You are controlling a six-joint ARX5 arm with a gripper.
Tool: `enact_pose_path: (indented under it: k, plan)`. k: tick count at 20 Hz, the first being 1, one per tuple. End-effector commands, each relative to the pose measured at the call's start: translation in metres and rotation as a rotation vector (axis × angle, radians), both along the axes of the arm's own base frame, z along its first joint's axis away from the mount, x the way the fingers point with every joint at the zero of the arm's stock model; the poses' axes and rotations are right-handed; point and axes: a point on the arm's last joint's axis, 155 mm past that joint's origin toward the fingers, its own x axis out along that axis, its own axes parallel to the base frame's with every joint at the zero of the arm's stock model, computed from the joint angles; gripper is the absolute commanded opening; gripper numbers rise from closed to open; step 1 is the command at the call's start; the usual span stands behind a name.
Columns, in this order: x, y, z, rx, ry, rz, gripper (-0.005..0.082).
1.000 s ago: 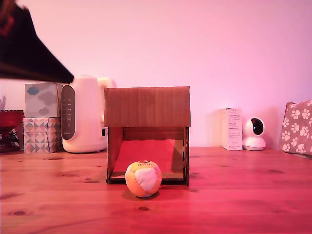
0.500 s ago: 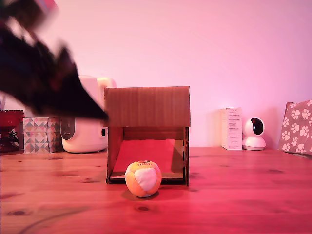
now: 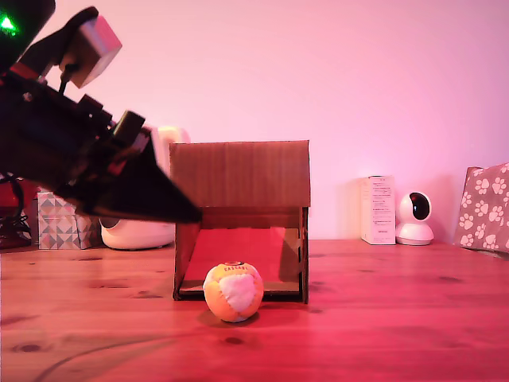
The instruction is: Drop the footbag into the cardboard dice tower
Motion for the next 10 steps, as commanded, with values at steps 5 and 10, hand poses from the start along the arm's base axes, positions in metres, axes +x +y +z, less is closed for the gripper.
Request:
enact_pose_path:
  k: [5,10]
  plan:
    - [0.006,0.001,-0.014,0.018,-0.005,0.022,0.0776]
    - [0.024,-0.003,-0.032,0.002,0.012,0.123,0.0775]
